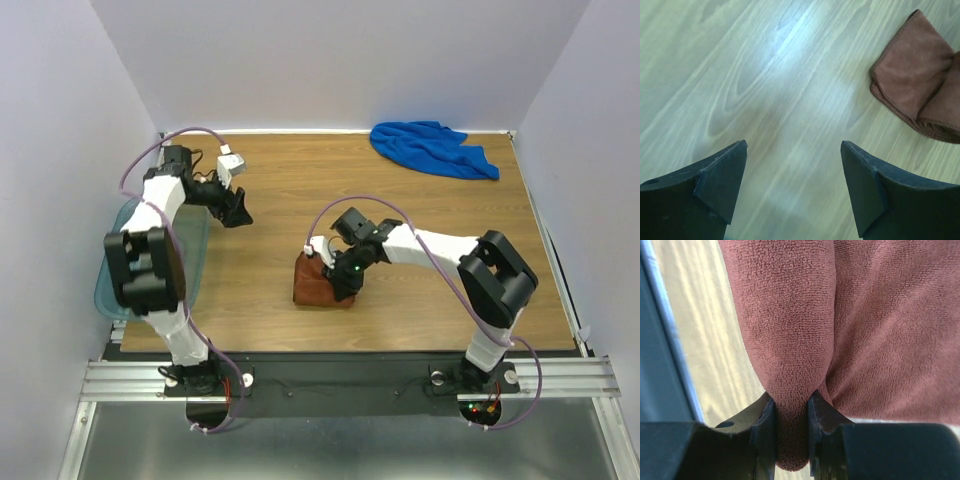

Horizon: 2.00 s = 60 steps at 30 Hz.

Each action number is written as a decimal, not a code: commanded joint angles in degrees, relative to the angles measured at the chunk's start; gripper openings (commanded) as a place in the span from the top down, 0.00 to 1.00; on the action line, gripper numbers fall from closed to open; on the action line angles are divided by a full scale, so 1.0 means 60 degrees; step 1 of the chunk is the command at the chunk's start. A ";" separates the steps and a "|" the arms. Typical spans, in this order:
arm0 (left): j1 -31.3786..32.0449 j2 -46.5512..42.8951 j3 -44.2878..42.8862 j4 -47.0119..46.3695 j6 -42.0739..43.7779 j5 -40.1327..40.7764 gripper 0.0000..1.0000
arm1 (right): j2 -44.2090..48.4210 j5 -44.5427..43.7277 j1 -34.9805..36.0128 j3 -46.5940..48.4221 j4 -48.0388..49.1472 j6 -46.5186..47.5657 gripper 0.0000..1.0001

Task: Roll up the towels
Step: Roll the towel

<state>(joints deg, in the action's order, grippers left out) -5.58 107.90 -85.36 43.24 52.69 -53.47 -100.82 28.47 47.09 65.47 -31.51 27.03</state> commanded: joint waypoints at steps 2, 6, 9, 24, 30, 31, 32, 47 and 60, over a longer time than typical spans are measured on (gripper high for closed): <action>0.0315 -0.3457 0.2665 -0.3303 -0.0914 0.0033 0.11 | -0.0921 0.2387 -0.0669 0.0571 -0.1750 -0.0505 0.99; 0.0899 -0.5465 0.5225 -0.4452 -0.0741 0.0649 0.09 | -0.1871 0.3412 -0.1036 0.1126 -0.2262 -0.0374 0.99; 0.1938 -0.6974 0.6720 -0.4805 -0.0083 0.1495 0.08 | -0.2502 0.4128 -0.1314 0.1785 -0.3007 0.0064 0.99; 0.6993 -1.3174 1.1633 -0.6005 0.3611 0.4794 0.01 | -0.5694 0.6182 -0.2179 0.3617 -0.5439 0.1661 0.99; 0.8722 -1.3648 1.2380 -0.6518 0.3640 0.5527 0.01 | -0.6312 0.6564 -0.2414 0.4058 -0.6086 0.2175 0.99; 0.8883 -1.3560 1.2483 -0.6649 0.3699 0.5630 0.01 | -0.6371 0.6549 -0.2428 0.4088 -0.6130 0.2233 0.99; 0.9204 -1.3428 1.2527 -0.6999 0.3728 0.5703 0.01 | -0.6429 0.6506 -0.2429 0.4117 -0.6160 0.2248 0.99; 1.0671 -0.9547 1.2644 -1.1173 0.2967 0.7445 0.01 | -0.6547 0.5876 -0.2443 0.4278 -0.6204 0.2292 0.99; 1.0731 -0.6998 1.2441 -1.1983 0.2485 0.8311 0.38 | -0.6401 0.5276 -0.2443 0.4308 -0.6233 0.2468 0.99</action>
<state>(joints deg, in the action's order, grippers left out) 58.50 63.51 -9.82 -28.88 70.48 -5.32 -137.64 70.54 32.58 90.72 -71.35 38.15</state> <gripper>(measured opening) 0.729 0.286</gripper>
